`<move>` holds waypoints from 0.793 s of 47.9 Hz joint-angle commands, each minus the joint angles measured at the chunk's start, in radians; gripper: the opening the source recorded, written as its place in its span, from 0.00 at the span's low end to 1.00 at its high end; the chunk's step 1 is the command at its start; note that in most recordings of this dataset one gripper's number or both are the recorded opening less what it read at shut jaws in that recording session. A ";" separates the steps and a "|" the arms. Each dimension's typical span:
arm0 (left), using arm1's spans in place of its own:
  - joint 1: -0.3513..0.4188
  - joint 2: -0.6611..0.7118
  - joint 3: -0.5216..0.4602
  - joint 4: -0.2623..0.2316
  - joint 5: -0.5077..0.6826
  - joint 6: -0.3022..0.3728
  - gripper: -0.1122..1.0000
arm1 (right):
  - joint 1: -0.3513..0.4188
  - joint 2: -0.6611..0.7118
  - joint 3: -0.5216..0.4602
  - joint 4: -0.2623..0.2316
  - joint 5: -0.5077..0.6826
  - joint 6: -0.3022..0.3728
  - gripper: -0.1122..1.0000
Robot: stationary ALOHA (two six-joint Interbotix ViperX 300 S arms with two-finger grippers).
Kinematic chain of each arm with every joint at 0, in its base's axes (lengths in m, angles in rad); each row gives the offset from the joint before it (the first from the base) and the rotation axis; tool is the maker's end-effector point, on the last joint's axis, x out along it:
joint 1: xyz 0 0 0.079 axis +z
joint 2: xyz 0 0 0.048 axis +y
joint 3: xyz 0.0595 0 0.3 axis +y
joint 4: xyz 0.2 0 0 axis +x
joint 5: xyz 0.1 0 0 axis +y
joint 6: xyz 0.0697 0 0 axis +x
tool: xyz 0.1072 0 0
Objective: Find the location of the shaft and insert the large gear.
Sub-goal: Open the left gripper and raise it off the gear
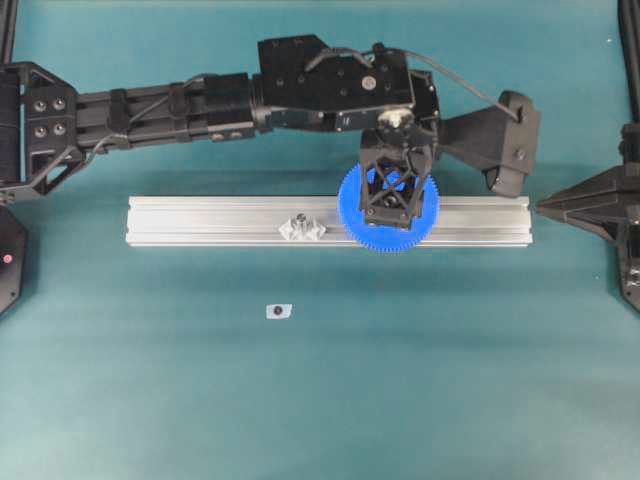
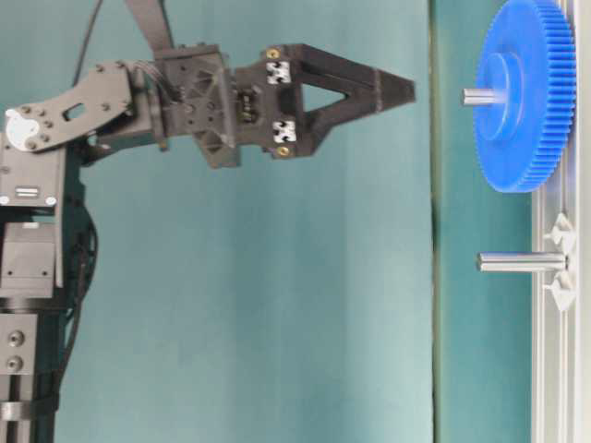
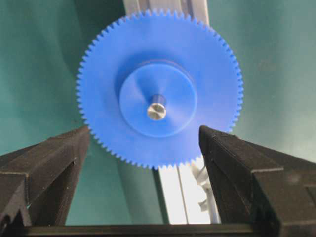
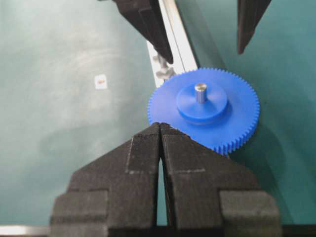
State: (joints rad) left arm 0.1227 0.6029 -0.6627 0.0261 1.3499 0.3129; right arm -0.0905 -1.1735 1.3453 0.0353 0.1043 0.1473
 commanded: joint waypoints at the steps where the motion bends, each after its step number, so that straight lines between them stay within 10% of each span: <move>1: -0.003 -0.025 -0.041 0.002 0.009 -0.002 0.88 | -0.003 0.008 -0.014 0.000 -0.005 0.008 0.10; 38: -0.014 -0.040 -0.104 0.002 0.060 -0.074 0.88 | -0.003 0.006 -0.015 0.000 -0.006 0.009 0.10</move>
State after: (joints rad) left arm 0.1166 0.6029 -0.7517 0.0261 1.4174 0.2408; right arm -0.0905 -1.1735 1.3453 0.0353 0.1043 0.1473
